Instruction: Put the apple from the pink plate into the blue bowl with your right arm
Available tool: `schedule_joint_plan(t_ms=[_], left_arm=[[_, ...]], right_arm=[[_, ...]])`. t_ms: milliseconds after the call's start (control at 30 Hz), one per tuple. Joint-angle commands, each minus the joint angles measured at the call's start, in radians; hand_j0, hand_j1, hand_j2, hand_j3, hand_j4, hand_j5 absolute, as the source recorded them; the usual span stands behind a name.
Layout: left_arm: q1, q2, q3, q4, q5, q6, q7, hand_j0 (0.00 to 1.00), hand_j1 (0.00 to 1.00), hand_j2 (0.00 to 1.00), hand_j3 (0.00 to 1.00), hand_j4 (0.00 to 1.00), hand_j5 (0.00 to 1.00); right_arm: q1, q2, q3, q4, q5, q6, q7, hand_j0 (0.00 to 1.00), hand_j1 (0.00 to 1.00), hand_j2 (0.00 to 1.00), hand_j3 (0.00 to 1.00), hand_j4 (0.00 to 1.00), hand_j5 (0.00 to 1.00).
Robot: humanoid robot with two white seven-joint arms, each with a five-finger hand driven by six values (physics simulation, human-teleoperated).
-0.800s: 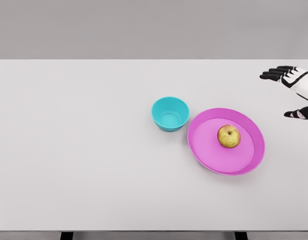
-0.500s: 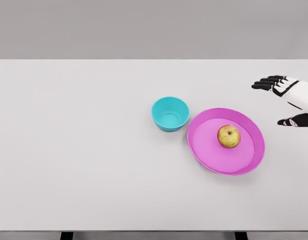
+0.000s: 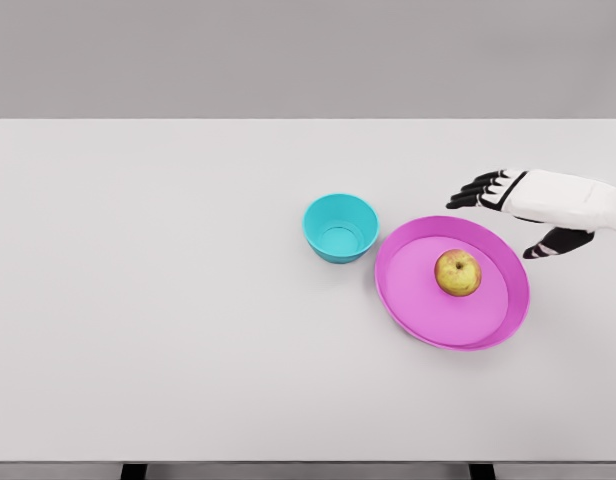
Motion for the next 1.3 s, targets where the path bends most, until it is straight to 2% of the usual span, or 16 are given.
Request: schedule_joint_plan(t_ms=[0,167,367,667,800,1167,1200,1233,1267], left_arm=[[0.000,0.000,0.000,0.000,0.000,0.000,0.000,1.00,1.00,1.00,1.00,1.00,1.00],[0.000,0.000,0.001,0.000,0.000,0.000,0.000,1.00,1.00,1.00,1.00,1.00,1.00],[0.000,0.000,0.000,0.000,0.000,0.000,0.000,1.00,1.00,1.00,1.00,1.00,1.00],[0.000,0.000,0.000,0.000,0.000,0.000,0.000,1.00,1.00,1.00,1.00,1.00,1.00],[0.000,0.000,0.000,-0.001,0.000,0.000,0.000,1.00,1.00,1.00,1.00,1.00,1.00],[0.000,0.000,0.001,0.000,0.000,0.000,0.000,1.00,1.00,1.00,1.00,1.00,1.00],[0.000,0.000,0.000,0.000,0.000,0.000,0.000,1.00,1.00,1.00,1.00,1.00,1.00],[0.000,0.000,0.000,0.000,0.000,0.000,0.000,1.00,1.00,1.00,1.00,1.00,1.00],[0.000,0.000,0.000,-0.001,0.000,0.000,0.000,1.00,1.00,1.00,1.00,1.00,1.00]], right_arm=[[0.000,0.025,0.060,0.026,-0.004,0.002,0.005,1.00,1.00,1.00,1.00,1.00,1.00],[-0.002,0.036,0.068,0.029,-0.004,0.002,0.005,1.00,1.00,1.00,1.00,1.00,1.00],[-0.003,0.065,0.105,0.095,-0.002,0.002,0.005,1.00,1.00,1.00,1.00,1.00,1.00],[-0.005,0.111,0.124,0.104,0.021,0.002,0.005,1.00,1.00,1.00,1.00,1.00,1.00],[-0.005,0.113,0.124,0.138,0.021,0.002,0.005,1.00,1.00,1.00,1.00,1.00,1.00],[-0.003,0.127,0.149,0.141,0.021,0.002,0.005,1.00,1.00,1.00,1.00,1.00,1.00],[-0.005,0.127,0.151,0.141,0.027,0.002,0.005,0.98,0.98,0.98,0.98,0.98,0.98],[-0.005,0.127,0.151,0.139,0.031,0.002,0.005,0.73,0.73,0.73,0.73,0.73,0.73],[-0.005,0.127,0.151,0.139,0.033,0.002,0.005,0.61,0.61,0.61,0.61,0.61,0.61]])
